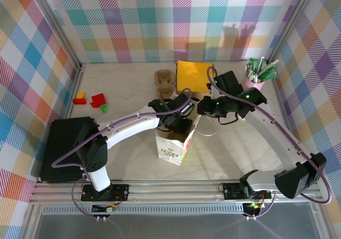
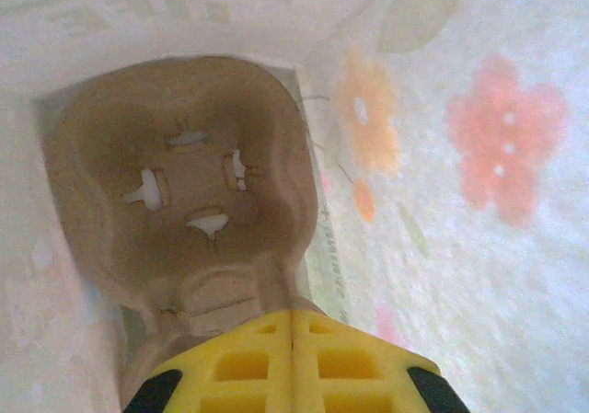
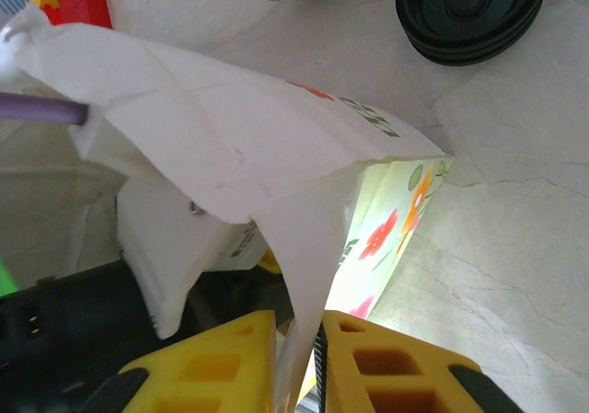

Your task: Pack the takeout coffee

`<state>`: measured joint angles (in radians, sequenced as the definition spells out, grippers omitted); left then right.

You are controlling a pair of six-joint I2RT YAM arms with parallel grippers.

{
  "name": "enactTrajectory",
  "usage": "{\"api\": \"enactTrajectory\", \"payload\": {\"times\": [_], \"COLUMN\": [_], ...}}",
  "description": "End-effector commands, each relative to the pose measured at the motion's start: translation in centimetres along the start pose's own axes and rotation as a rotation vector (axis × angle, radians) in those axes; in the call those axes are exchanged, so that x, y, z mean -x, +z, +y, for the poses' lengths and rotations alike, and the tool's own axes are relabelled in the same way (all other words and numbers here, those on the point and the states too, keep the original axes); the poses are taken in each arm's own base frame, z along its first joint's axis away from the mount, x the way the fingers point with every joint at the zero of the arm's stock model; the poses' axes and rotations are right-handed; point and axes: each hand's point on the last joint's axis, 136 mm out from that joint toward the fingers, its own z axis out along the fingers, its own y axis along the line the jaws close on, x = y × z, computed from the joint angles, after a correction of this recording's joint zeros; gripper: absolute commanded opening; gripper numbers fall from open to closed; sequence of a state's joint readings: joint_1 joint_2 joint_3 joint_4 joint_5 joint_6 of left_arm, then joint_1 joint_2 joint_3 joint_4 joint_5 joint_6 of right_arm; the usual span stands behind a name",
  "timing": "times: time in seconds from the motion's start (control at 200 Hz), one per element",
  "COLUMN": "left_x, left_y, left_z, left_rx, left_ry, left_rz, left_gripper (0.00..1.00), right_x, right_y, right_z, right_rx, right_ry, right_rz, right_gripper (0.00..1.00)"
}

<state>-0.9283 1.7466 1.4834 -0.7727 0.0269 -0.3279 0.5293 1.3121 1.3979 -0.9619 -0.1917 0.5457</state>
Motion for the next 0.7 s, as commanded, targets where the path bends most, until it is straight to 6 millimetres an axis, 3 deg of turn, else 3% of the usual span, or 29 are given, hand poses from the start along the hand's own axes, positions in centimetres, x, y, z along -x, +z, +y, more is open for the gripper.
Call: {"api": "enactTrajectory", "payload": {"times": [0.0, 0.41, 0.555, 0.695], "left_x": [-0.1, 2.6, 3.7, 4.5], "left_y": [-2.8, -11.0, -15.4, -20.5], "left_z": [-0.3, -2.6, -3.3, -2.6], "left_rx": [0.003, -0.103, -0.168, -0.174], "left_ry": [-0.023, -0.049, -0.049, -0.058], "left_rz": [-0.011, -0.168, -0.277, -0.410], "left_gripper": [0.04, 0.06, 0.06, 0.06], "right_x": [0.7, 0.9, 1.0, 1.3], "right_y": [-0.7, -0.1, 0.0, -0.4], "right_z": [0.5, 0.2, 0.3, 0.9], "right_rx": [0.003, -0.013, -0.009, 0.017], "right_ry": [-0.001, 0.003, 0.000, -0.032], "right_rz": [-0.020, -0.012, -0.010, -0.032], "right_gripper": [0.20, 0.20, 0.20, 0.20]}}
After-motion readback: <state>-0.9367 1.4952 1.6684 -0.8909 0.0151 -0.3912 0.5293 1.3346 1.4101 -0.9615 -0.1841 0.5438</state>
